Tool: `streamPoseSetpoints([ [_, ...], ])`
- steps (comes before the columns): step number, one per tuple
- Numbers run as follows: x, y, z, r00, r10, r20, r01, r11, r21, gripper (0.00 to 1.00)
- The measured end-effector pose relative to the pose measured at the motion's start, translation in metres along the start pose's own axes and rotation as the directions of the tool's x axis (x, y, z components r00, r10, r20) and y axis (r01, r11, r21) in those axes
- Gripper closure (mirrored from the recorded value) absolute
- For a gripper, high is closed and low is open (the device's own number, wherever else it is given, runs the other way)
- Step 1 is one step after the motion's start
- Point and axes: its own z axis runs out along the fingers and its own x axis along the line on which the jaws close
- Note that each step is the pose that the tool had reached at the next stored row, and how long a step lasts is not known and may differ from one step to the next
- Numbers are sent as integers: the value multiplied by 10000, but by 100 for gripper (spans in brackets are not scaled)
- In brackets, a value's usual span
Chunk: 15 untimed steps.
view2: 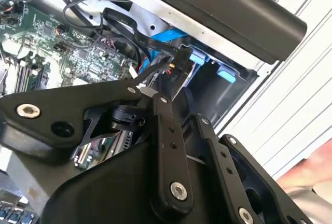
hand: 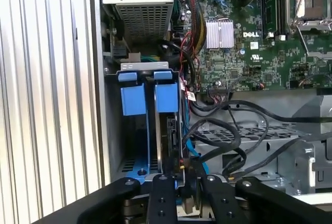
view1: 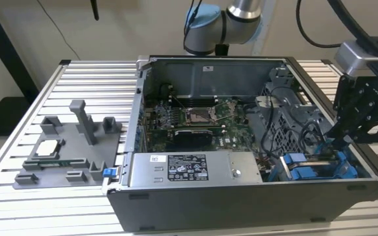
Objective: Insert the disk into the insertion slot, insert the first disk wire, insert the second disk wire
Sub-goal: 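Insert the first disk wire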
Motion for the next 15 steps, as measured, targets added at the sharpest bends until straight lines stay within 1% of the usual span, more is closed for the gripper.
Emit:
streamPoseSetpoints([
  [5, -8, 2, -55, 10000, 2, -19, -2, 10000, 1, 0],
  [9, -9, 2, -57, 10000, 1, -20, -1, 10000, 1, 0],
  [15, -16, -84, -60, 10000, 2, -20, -2, 10000, 1, 0],
])
